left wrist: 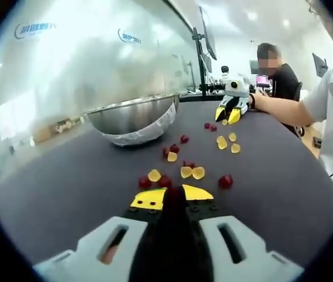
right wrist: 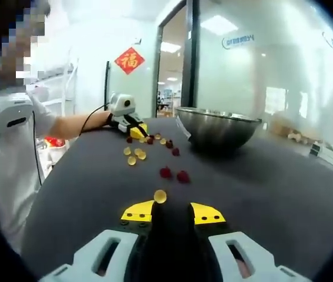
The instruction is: Pick candy and put bowl
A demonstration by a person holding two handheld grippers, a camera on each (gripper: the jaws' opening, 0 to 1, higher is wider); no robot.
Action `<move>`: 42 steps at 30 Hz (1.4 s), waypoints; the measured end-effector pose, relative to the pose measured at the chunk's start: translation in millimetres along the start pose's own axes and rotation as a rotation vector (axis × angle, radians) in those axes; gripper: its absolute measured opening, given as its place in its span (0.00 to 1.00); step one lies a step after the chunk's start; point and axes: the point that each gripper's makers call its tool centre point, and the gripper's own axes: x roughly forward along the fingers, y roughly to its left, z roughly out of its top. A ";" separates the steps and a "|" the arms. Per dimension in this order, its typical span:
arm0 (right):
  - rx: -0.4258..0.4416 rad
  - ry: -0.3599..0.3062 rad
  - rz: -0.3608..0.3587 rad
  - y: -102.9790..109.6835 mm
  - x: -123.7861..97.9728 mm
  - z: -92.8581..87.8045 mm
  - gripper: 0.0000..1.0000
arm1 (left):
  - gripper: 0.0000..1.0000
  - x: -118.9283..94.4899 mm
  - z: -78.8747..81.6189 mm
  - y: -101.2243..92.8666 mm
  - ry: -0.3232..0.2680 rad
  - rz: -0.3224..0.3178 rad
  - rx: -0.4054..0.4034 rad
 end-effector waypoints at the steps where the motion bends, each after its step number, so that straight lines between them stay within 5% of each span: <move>1: -0.003 -0.001 0.004 0.0 1.0 0.3 0.17 | 0.02 -0.1 0.1 -0.1 -0.001 0.001 0.001; 8: -0.015 0.013 0.070 8.8 14.5 6.1 0.15 | 0.02 -0.6 0.7 -0.5 -0.005 0.001 0.010; 11: -0.062 0.001 0.100 18.2 19.1 8.8 0.06 | 0.02 -0.6 0.9 -0.6 -0.006 0.001 0.013; 22: -0.101 -0.031 0.080 16.6 16.2 9.5 0.04 | 0.01 -7.8 5.3 6.5 -0.023 0.049 0.040; 24: -0.098 -0.030 0.077 16.3 16.2 9.5 0.04 | 0.01 -10.7 23.3 11.2 -0.104 0.073 -0.009; 26: -0.104 -0.031 0.074 16.5 15.9 9.5 0.04 | 0.01 -17.6 62.6 10.8 -0.264 0.049 -0.052; 28: -0.101 -0.033 0.077 16.8 15.8 9.5 0.04 | 0.01 -18.0 88.5 25.4 -0.294 0.121 -0.012; 33: -0.096 -0.034 0.082 17.7 15.7 9.2 0.04 | 0.01 13.5 143.1 46.4 -0.334 0.146 0.028; 37: -0.096 -0.035 0.083 17.7 14.8 8.6 0.04 | 0.01 47.7 164.3 63.4 -0.370 0.149 -0.023; 42: -0.095 -0.035 0.083 19.0 15.2 8.7 0.04 | 0.09 83.7 155.3 73.2 -0.326 0.148 -0.055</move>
